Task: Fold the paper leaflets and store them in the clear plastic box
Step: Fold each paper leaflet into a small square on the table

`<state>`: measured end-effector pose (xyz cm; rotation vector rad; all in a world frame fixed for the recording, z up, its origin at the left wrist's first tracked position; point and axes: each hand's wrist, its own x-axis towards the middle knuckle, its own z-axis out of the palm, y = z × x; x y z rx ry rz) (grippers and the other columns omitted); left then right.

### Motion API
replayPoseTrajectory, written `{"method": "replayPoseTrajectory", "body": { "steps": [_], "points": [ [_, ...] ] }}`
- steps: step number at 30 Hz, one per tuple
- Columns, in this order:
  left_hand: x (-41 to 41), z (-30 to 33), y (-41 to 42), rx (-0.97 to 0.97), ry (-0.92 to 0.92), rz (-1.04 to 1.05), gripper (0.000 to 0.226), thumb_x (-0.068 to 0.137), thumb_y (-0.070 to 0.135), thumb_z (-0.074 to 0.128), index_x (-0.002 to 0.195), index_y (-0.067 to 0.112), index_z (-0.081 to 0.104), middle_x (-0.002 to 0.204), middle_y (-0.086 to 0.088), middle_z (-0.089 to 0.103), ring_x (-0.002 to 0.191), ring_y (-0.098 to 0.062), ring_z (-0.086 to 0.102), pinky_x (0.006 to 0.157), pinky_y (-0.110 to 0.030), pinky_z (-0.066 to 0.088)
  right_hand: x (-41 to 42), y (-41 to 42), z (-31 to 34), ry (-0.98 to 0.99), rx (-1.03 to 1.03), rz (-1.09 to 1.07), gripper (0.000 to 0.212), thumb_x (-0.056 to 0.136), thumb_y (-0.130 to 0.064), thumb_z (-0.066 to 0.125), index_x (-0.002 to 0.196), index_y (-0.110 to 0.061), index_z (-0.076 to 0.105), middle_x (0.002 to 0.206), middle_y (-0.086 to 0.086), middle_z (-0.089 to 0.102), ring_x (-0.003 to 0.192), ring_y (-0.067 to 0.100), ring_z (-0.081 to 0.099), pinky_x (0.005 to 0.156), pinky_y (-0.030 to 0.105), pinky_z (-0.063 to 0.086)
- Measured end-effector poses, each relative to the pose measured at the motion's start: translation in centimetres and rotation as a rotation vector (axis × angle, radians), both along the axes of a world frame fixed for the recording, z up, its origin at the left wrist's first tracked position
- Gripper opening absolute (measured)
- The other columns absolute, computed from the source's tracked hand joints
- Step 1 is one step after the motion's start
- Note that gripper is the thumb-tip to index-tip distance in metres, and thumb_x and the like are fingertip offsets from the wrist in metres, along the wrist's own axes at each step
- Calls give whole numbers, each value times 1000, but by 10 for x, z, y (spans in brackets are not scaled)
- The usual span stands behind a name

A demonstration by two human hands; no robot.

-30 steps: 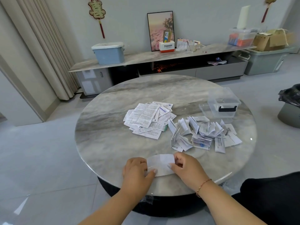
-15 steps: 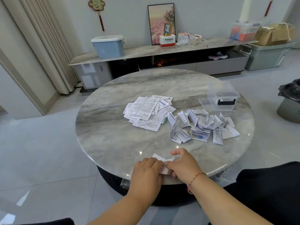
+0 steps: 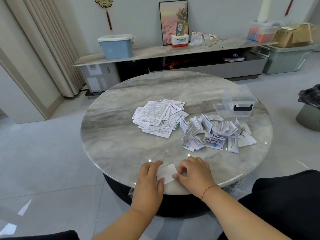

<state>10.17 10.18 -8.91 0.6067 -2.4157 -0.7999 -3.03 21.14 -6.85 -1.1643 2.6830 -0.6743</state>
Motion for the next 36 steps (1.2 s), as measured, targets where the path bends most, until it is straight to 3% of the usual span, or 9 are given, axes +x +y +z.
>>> {"method": "replayPoseTrajectory", "body": {
  "steps": [4,8,12,15,20,26,31,34,36],
  "points": [
    [3,-8,-5,-154,-36,-58,20,83,25,56,95,18,70,113,1,58,102,-16,56,86,-22,42,2,-5,1,22,-4,-40,36,74,-54,64,65,-35,35,76,-15,41,94,12,46,79,29,30],
    [18,-16,-15,-429,-104,-281,41,78,48,61,107,19,66,110,4,62,106,-16,56,92,-27,44,1,0,0,-13,-52,26,29,68,-52,68,81,-37,47,78,-16,47,89,9,46,80,28,33],
    [22,-19,-24,-631,47,-372,19,83,32,63,97,20,61,92,4,65,87,-14,61,82,-24,45,0,3,3,-129,-82,212,41,54,-61,55,89,-40,56,91,-24,45,97,5,43,91,28,33],
    [17,-15,-27,-633,120,-327,10,82,18,60,89,23,55,74,6,62,68,-14,57,66,-23,43,2,5,0,-223,-184,301,37,58,-56,56,87,-36,68,98,-28,48,102,0,42,96,24,33],
    [0,12,-21,-427,87,-162,18,87,29,51,79,23,66,68,11,61,58,-9,54,56,-18,39,5,2,10,-172,-366,263,6,75,-28,67,71,-25,70,75,-26,56,86,0,48,80,12,37],
    [-26,38,-18,-66,32,-50,13,87,15,63,75,17,67,71,14,54,64,3,49,64,-1,35,-9,7,18,-209,-430,27,17,77,-13,67,63,-23,69,66,-10,60,80,7,53,64,7,36],
    [-59,51,-25,621,-1,228,15,93,11,54,81,11,64,61,-5,67,53,-12,67,48,-14,46,-17,11,10,-327,-554,-295,20,76,-11,66,62,-25,68,64,-12,65,72,2,57,59,9,40],
    [-87,50,-31,856,30,302,8,93,9,54,89,5,60,64,-10,71,62,-21,71,68,-28,57,-24,11,4,-373,-588,-449,19,78,-12,64,64,-24,69,57,-19,60,62,2,54,55,14,38],
    [-105,46,-33,961,19,333,8,93,9,56,86,4,57,66,-11,71,63,-23,70,72,-33,58,-27,10,2,-385,-592,-501,16,78,-13,64,66,-21,69,55,-19,58,56,5,51,54,20,38]
  ]
}}
